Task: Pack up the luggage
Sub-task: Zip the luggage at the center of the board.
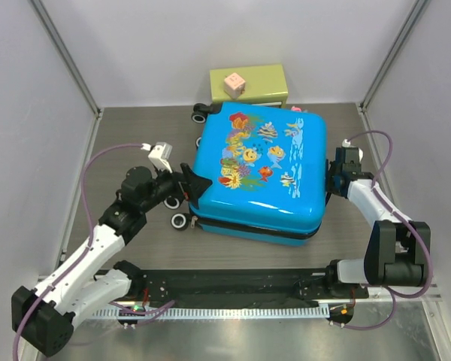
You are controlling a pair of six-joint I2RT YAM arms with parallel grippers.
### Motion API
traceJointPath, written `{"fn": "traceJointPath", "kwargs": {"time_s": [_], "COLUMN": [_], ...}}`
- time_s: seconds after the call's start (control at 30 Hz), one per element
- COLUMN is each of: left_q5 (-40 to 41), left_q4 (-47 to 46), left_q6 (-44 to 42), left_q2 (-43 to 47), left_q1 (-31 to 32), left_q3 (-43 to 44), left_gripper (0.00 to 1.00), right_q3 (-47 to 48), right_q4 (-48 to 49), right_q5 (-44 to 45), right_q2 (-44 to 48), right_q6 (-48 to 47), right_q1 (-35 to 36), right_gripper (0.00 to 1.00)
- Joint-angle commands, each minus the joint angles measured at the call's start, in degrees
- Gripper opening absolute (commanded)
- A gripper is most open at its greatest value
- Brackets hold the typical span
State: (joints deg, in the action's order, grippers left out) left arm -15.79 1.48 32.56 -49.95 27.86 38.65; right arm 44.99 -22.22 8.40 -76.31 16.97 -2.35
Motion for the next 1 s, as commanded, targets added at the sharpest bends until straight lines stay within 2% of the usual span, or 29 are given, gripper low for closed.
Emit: {"fn": "traceJointPath", "kwargs": {"time_s": [0.0, 0.07, 0.17, 0.2, 0.27, 0.3, 0.4, 0.5, 0.7, 0.8, 0.97], "left_q5": [-7.9, -5.4, -2.7, -1.3, -0.5, 0.5, 2.0, 2.7, 3.7, 3.8, 1.7], "left_q4": [0.8, 0.2, 0.1, 0.0, -0.9, -1.1, -3.8, -4.6, -6.5, -6.7, -7.8], "left_q6": [9.6, 10.4, 11.1, 11.4, 11.9, 12.4, 13.2, 13.1, 12.9, 12.4, 11.8], "left_q2": [-1.0, -0.8, -0.2, -0.2, -0.8, -1.4, -2.9, -4.5, -8.6, -10.2, -13.1], "left_q1": [10.7, 14.7, 19.5, 20.5, 22.8, 23.7, 27.4, 30.8, 36.2, 38.2, 39.3], "left_q3": [-2.5, -2.4, -2.8, -3.0, -3.4, -3.4, -2.7, -0.5, 2.8, 4.7, 7.3], "left_gripper": [1.00, 1.00, 1.00, 1.00, 1.00, 1.00, 1.00, 1.00, 1.00, 1.00, 1.00], "right_q3": [2.3, 3.4, 4.8, 5.2, 6.2, 6.4, 7.6, 9.7, 13.9, 18.4, 28.1], "right_q4": [-1.1, -1.2, -1.1, -1.2, -1.3, -1.6, -2.6, -4.3, -7.5, -11.6, -17.2], "right_q5": [7.4, 7.0, 5.3, 4.4, 3.9, 3.8, 4.0, 5.0, 8.6, 11.9, 12.3], "right_q2": [-3.4, -4.5, -5.4, -5.8, -6.6, -6.8, -7.8, -8.9, -9.4, -9.9, -8.1], "right_q6": [0.4, 0.3, 0.1, 0.0, -0.3, -0.4, -1.9, -3.8, -3.0, 0.3, 3.2], "right_q1": [0.2, 0.2, 0.1, 0.1, 0.1, 0.0, -0.2, -1.0, -3.1, -6.3, -11.7], "right_gripper": [0.09, 0.11, 0.22, 0.37, 0.51, 0.65, 0.78, 0.83, 0.87, 0.88, 0.95]}}
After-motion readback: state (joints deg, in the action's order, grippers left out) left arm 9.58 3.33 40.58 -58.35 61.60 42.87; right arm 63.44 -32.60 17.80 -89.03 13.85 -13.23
